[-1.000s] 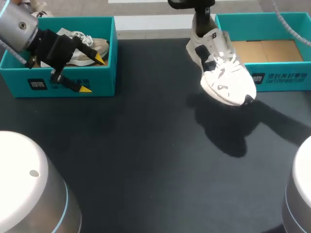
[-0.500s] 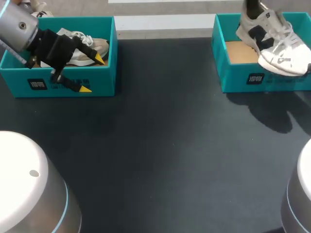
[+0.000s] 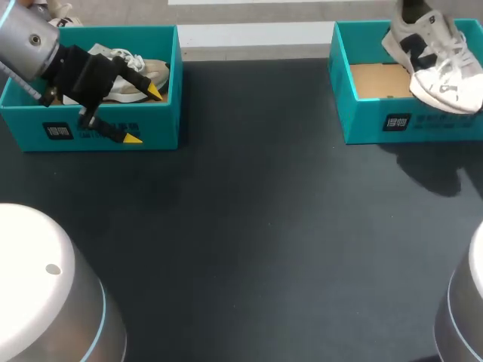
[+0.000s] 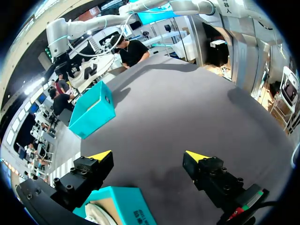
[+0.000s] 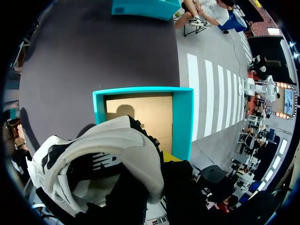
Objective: Take the shoe out of the shoebox, open the shoe tongue, remove and reinsert the insole, then place the shoe into the shoebox
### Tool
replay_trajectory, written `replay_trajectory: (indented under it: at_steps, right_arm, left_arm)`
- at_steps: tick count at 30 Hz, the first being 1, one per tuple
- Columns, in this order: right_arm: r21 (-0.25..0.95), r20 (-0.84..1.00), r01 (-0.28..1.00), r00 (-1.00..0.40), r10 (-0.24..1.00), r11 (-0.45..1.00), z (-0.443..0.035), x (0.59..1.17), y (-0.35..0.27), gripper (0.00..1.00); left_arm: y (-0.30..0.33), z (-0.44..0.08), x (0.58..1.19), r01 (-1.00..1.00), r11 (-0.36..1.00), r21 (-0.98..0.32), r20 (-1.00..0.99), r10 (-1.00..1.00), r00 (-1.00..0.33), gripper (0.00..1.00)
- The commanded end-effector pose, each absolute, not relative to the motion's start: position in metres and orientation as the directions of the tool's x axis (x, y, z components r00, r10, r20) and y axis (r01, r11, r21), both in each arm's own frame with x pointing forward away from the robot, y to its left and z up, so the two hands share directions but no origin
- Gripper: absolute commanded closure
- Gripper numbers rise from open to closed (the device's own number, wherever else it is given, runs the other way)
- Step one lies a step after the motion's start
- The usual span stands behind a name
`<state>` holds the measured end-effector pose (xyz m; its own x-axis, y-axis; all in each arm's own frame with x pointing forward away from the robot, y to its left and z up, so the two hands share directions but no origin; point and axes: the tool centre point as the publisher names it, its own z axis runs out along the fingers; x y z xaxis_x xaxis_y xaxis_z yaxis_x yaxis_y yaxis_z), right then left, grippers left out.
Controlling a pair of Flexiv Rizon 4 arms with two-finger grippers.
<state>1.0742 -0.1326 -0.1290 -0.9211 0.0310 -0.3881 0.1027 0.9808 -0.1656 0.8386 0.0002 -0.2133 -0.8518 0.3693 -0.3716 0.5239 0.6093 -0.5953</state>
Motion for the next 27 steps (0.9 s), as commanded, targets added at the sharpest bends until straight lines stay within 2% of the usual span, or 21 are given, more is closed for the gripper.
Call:
replay_trajectory:
  at_steps: [1, 7, 9, 17, 24, 27]
  right_arm:
    - [-0.165, -0.391, 0.103, -0.92, 0.03, 0.981, -0.128, 1.072, -0.133, 1.0]
    - [-0.18, -0.394, 0.091, -0.919, 0.013, 0.979, -0.131, 1.072, -0.137, 1.0]
    - [-0.145, -0.396, 0.114, -0.917, 0.048, 0.983, -0.133, 1.074, -0.151, 1.0]
    - [-0.204, -0.375, 0.127, -0.926, 0.043, 0.971, -0.143, 1.089, -0.238, 1.0]
    - [-0.205, -0.29, 0.189, -0.949, 0.125, 0.96, -0.168, 1.1, -0.3, 1.0]
    - [-0.211, -0.276, 0.276, -0.937, 0.214, 0.938, -0.176, 1.098, -0.321, 1.0]
  left_arm:
    - [0.0, -0.213, 0.838, 0.524, 0.61, -0.594, -0.371, 0.371, -0.852, 0.0]
    - [0.0, -0.213, 0.838, 0.524, 0.61, -0.594, -0.371, 0.371, -0.852, 0.0]
    - [0.0, -0.213, 0.838, 0.524, 0.61, -0.594, -0.371, 0.371, -0.852, 0.0]
    - [0.0, -0.213, 0.838, 0.524, 0.61, -0.594, -0.371, 0.371, -0.852, 0.0]
    - [0.0, -0.213, 0.838, 0.524, 0.61, -0.594, -0.371, 0.371, -0.852, 0.0]
    - [0.0, -0.213, 0.838, 0.524, 0.61, -0.594, -0.371, 0.371, -0.852, 0.0]
